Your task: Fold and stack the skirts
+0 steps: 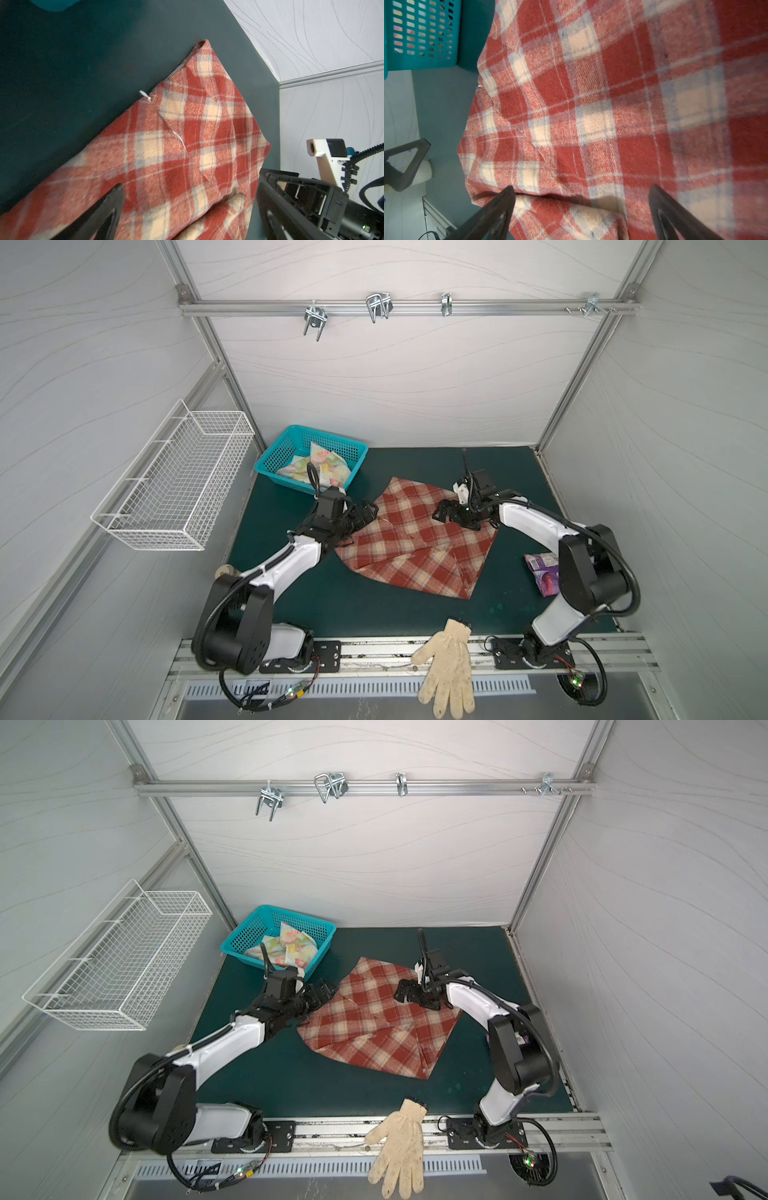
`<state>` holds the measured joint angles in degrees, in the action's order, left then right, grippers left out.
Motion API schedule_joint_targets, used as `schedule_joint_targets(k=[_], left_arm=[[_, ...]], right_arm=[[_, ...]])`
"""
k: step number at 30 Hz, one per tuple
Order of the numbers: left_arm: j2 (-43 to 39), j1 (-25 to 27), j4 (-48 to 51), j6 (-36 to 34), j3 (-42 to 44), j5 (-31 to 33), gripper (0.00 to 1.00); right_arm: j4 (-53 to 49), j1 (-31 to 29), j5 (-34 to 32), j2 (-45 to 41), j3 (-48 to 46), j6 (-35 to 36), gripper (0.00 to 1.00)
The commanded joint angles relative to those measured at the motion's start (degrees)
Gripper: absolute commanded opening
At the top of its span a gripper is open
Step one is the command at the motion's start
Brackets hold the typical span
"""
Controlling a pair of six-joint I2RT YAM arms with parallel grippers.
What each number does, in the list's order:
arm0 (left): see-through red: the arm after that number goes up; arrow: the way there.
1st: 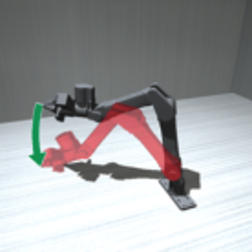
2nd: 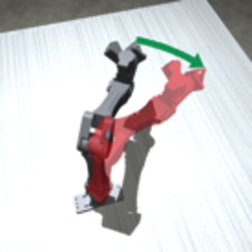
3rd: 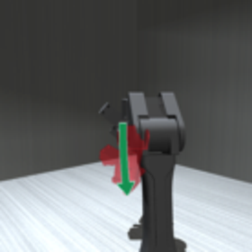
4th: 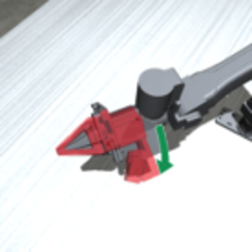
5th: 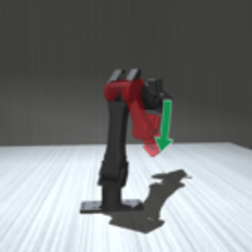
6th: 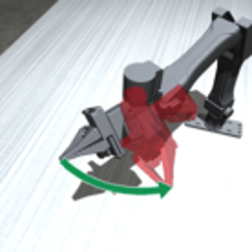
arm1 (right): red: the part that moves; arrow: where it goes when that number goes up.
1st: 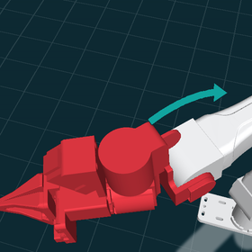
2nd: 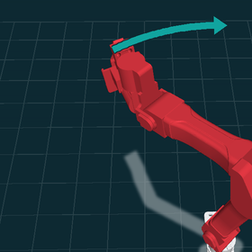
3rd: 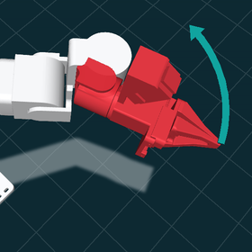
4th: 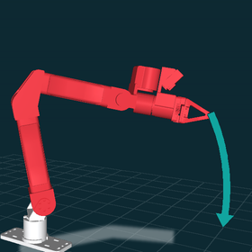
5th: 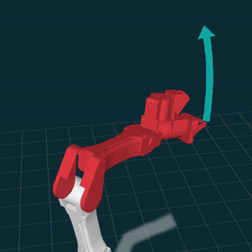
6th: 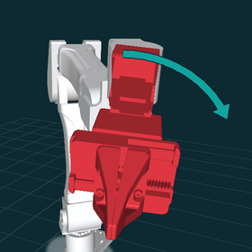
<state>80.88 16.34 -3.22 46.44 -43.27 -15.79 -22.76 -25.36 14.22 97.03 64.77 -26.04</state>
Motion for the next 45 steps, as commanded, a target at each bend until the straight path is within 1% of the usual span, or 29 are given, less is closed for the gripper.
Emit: schedule_joint_targets(k=[1,3,6,12,16,23,26,30,32,34,35,37,39,40,43,45], left_arm=[[5.26,0.10,-5.38,1.32,-5.01,-2.61,0.99],[7.96,0.10,-5.99,1.63,-6.59,-2.84,0.99],[11.55,0.10,-6.72,2.15,-8.33,-3.10,0.99],[17.78,0.10,-8.38,3.01,-10.03,-3.54,0.99],[20.82,0.10,-8.35,3.03,-10.87,-3.37,0.99],[23.43,0.10,-8.80,3.31,-11.74,-3.02,0.99],[23.80,0.10,-7.82,3.14,-12.53,-2.86,0.99],[23.60,0.10,-7.27,2.85,-13.39,-2.67,0.99],[23.41,0.10,-7.09,2.87,-13.84,-2.75,0.99],[23.12,0.10,-7.09,3.39,-14.20,-3.06,0.99],[22.97,0.20,-7.22,3.52,-14.21,-3.32,0.99],[22.41,0.35,-7.32,3.82,-14.30,-3.46,0.99],[21.73,0.58,-7.09,3.75,-14.46,-3.46,0.99],[21.33,0.71,-6.86,3.75,-14.52,-3.37,0.99],[20.02,1.32,-6.36,3.59,-14.50,-3.36,0.99],[19.18,1.65,-5.88,3.24,-14.31,-3.04,0.99]], right_arm=[[2.78,-2.26,2.11,3.57,1.92,0.25,0.99],[3.62,-3.11,2.55,4.86,1.41,-0.34,0.99],[5.69,-4.70,2.34,3.86,-1.50,-1.13,0.99],[6.67,-7.93,2.22,-0.40,-7.29,-2.80,0.99],[6.59,-11.27,1.53,-5.38,-11.43,-4.46,0.99],[5.48,-19.72,-1.02,-15.12,-16.61,-8.91,0.99],[4.75,-24.12,-1.99,-17.96,-18.64,-11.56,0.99],[2.87,-30.86,-5.27,-21.54,-21.70,-14.17,0.99],[1.68,-32.29,-6.35,-23.67,-22.36,-14.60,0.99],[-1.18,-33.17,-9.62,-26.11,-21.80,-13.67,0.99],[-2.81,-33.18,-11.86,-27.13,-21.23,-12.66,0.99],[-5.69,-32.93,-19.12,-29.02,-20.16,-9.64,0.99],[-6.68,-31.20,-23.43,-29.14,-19.31,-5.87,0.99],[-7.00,-28.96,-23.52,-28.14,-18.72,-4.41,0.99],[-6.73,-22.21,-21.04,-23.06,-17.00,-0.90,0.99],[-5.15,-19.75,-20.90,-19.84,-16.31,0.98,0.99]])
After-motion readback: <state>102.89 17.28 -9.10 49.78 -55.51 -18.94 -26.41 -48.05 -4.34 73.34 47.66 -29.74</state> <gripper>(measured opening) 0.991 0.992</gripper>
